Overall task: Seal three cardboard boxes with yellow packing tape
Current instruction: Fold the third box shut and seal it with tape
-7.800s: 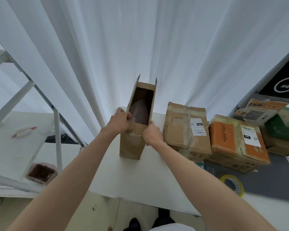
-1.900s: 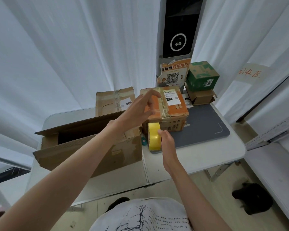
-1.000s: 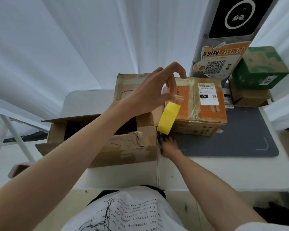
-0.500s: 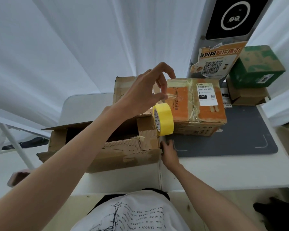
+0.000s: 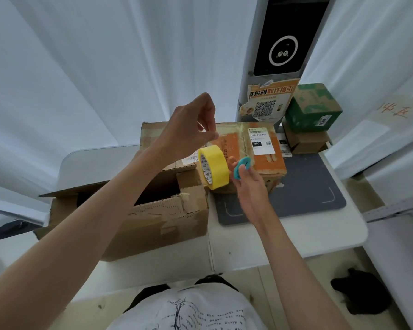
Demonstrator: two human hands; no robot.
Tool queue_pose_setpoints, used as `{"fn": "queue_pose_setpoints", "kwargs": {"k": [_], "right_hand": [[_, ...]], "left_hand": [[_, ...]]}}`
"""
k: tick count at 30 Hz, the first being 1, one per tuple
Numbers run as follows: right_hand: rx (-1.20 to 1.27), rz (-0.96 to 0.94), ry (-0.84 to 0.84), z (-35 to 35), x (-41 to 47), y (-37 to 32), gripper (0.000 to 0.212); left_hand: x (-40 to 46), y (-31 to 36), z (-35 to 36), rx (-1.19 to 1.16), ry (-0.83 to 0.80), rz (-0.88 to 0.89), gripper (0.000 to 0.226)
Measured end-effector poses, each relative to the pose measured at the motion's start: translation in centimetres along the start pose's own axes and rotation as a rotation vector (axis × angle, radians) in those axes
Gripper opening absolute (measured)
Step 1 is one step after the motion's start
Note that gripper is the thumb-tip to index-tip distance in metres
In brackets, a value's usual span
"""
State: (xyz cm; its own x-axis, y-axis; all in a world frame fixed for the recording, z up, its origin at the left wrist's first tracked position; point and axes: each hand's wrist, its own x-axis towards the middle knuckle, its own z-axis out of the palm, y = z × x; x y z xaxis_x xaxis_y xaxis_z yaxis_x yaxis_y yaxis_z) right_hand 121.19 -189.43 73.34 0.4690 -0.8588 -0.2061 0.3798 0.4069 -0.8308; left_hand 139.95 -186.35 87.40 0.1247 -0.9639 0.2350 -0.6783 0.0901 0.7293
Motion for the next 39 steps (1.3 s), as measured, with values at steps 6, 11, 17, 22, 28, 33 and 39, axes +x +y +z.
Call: {"fn": "queue_pose_setpoints", "kwargs": {"k": [6, 11, 17, 22, 28, 33, 39], "right_hand": [[-0.481, 0.037, -0.251, 3.5, -2.3, -2.4, 0.024], [-0.421, -0.016, -0.250, 4.9, -3.8, -2.6, 0.019], [-0.397, -0.010, -0.239, 4.9, -5.7, -3.3, 0.029], [-0.423, -0.005, -0.204, 5.3, -7.3, -4.6, 0.032], [-0.486, 0.014, -0.172, 4.9, -8.1, -5.4, 0.044], [-0.472, 0.031, -0.177, 4.6, -8.8, -5.5, 0.041], [-0.494, 0.035, -0.165, 4.7, -9.7, -5.2, 0.041]], "left_hand": [[-0.1, 0.7, -0.5, 0.020, 0.026, 0.026, 0.032], [-0.8, 0.6, -1.9, 0.189, -0.063, 0.115, 0.031], [-2.6, 0.5, -3.9, 0.505, -0.245, 0.308, 0.046], [-3.6, -0.4, -2.3, 0.714, -0.110, 0.435, 0.086], [-3.7, 0.1, -1.0, 0.735, -0.035, 0.433, 0.110], [-3.5, -0.2, -1.0, 0.662, -0.127, 0.415, 0.116], [-3.5, 1.4, -1.2, 0.100, -0.134, 0.241, 0.071]]}}
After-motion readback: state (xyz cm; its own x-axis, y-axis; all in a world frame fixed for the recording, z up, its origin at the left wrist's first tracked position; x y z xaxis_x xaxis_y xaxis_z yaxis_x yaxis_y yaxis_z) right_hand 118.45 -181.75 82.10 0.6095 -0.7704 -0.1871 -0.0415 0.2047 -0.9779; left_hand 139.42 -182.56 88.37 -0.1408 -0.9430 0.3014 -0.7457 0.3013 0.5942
